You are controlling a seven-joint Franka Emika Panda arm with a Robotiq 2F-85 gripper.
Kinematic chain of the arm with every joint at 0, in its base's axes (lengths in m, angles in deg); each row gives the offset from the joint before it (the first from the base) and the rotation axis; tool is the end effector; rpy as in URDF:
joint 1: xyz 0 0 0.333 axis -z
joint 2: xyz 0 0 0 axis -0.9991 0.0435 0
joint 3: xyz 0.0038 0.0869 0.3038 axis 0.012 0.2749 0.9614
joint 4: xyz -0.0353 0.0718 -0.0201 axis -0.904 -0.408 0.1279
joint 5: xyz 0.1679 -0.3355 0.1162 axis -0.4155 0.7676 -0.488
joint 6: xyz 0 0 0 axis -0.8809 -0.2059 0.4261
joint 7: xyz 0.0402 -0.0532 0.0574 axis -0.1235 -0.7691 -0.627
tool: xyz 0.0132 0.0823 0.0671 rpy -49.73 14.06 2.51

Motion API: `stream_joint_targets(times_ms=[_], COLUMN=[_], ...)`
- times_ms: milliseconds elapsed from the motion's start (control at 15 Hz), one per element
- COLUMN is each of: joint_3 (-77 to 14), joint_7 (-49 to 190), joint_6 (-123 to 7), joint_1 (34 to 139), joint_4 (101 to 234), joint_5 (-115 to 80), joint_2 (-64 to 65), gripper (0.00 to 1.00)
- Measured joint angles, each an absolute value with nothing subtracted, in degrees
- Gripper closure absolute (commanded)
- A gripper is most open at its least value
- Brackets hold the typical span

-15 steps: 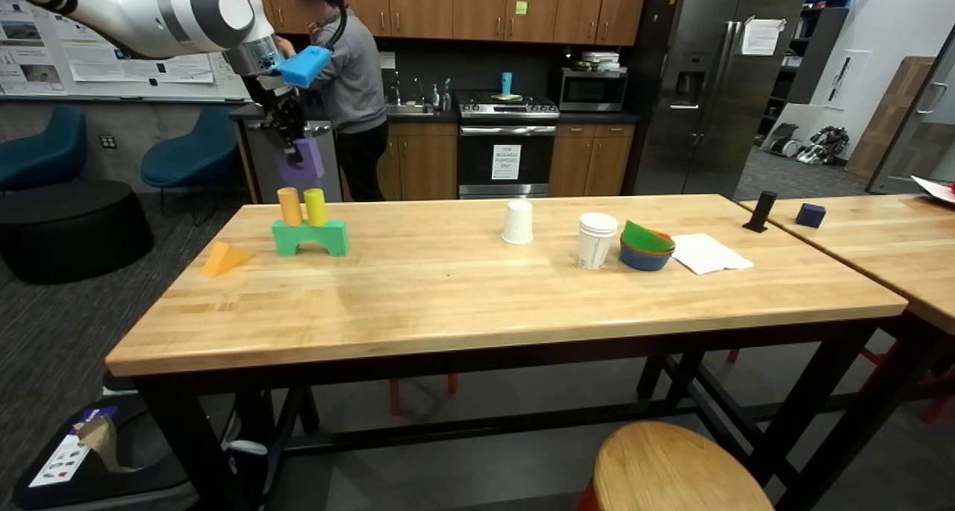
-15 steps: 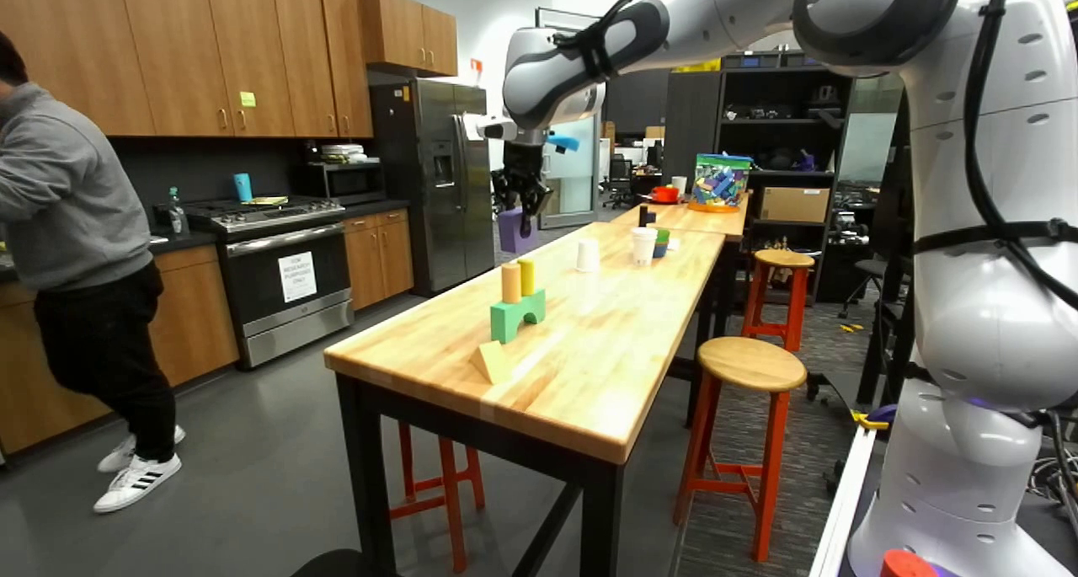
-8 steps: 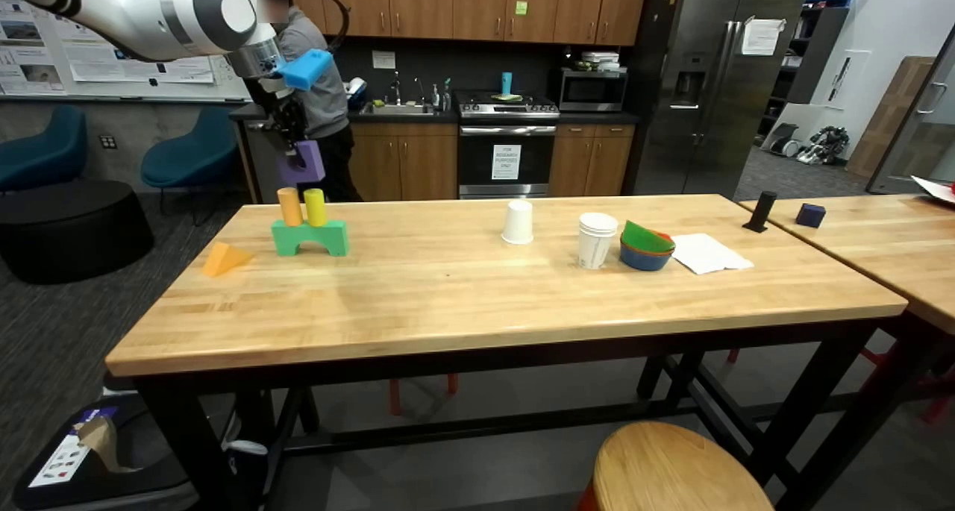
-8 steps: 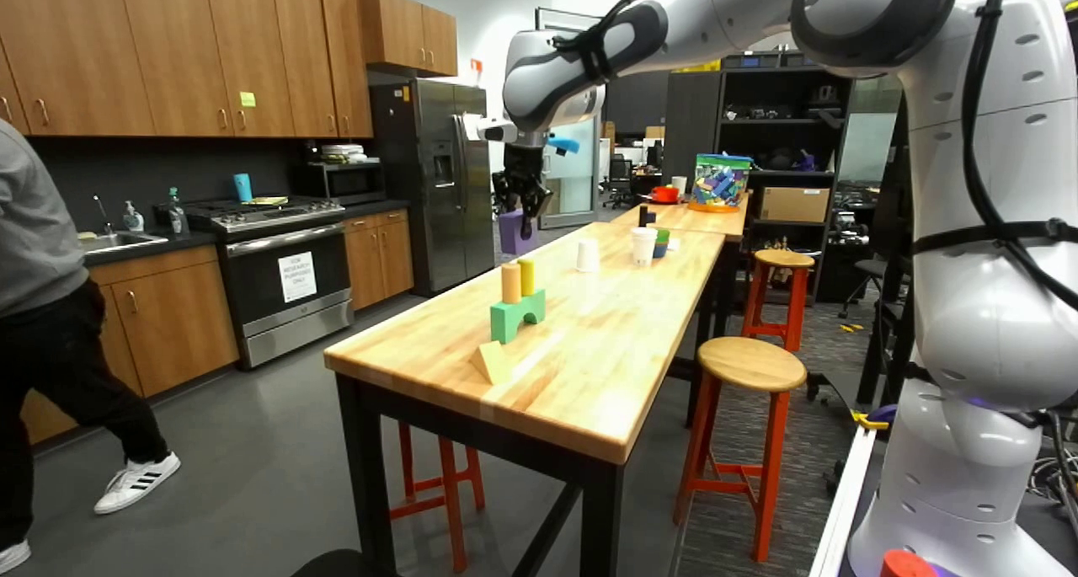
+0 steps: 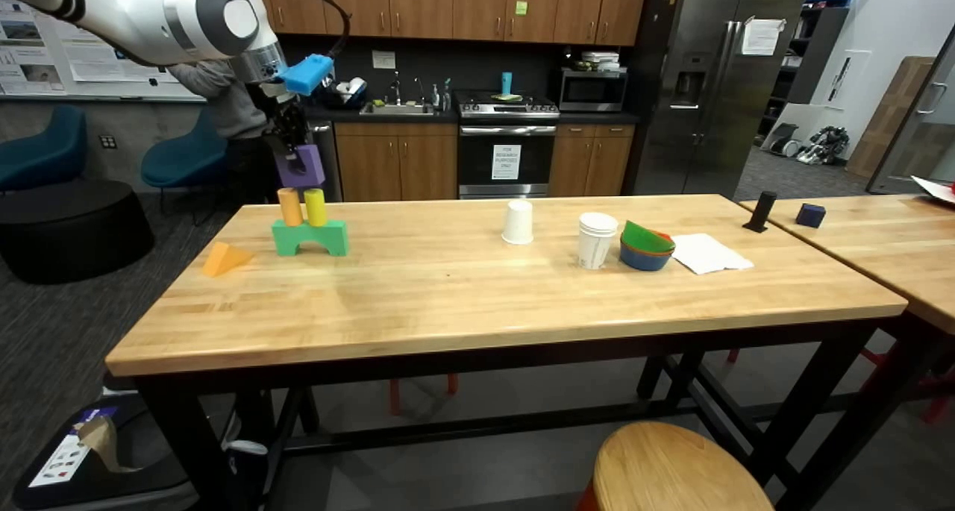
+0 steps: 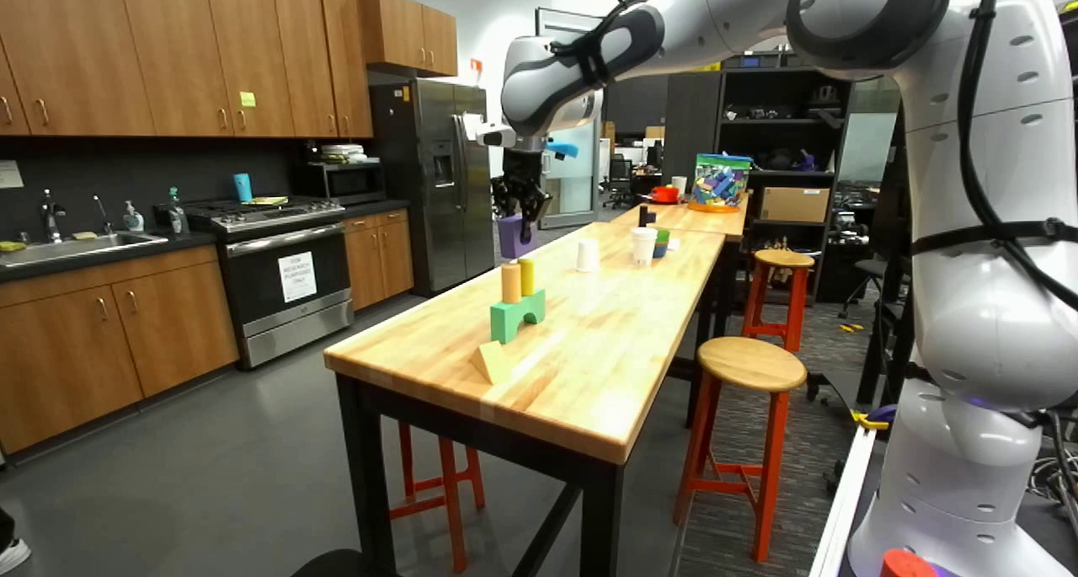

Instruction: Put the purple block on the tower of blocks

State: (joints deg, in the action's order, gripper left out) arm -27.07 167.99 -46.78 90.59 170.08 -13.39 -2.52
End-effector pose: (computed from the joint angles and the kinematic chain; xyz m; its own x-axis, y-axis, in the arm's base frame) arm 0.6551 -0.0340 0.4943 -0.0491 0.9900 -0.1322 0.9675 0.0800 0.2399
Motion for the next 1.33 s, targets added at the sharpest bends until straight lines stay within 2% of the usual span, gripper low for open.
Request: stream_joint_targets(times_ms=[1333], joint_3=[-26.1], joint_7=[168.0], joint_6=[-46.8], joint_1=[90.5], joint_4=[170.2], joint_5=[-14.4], joint_2=[-2.1], gripper=[0.84])
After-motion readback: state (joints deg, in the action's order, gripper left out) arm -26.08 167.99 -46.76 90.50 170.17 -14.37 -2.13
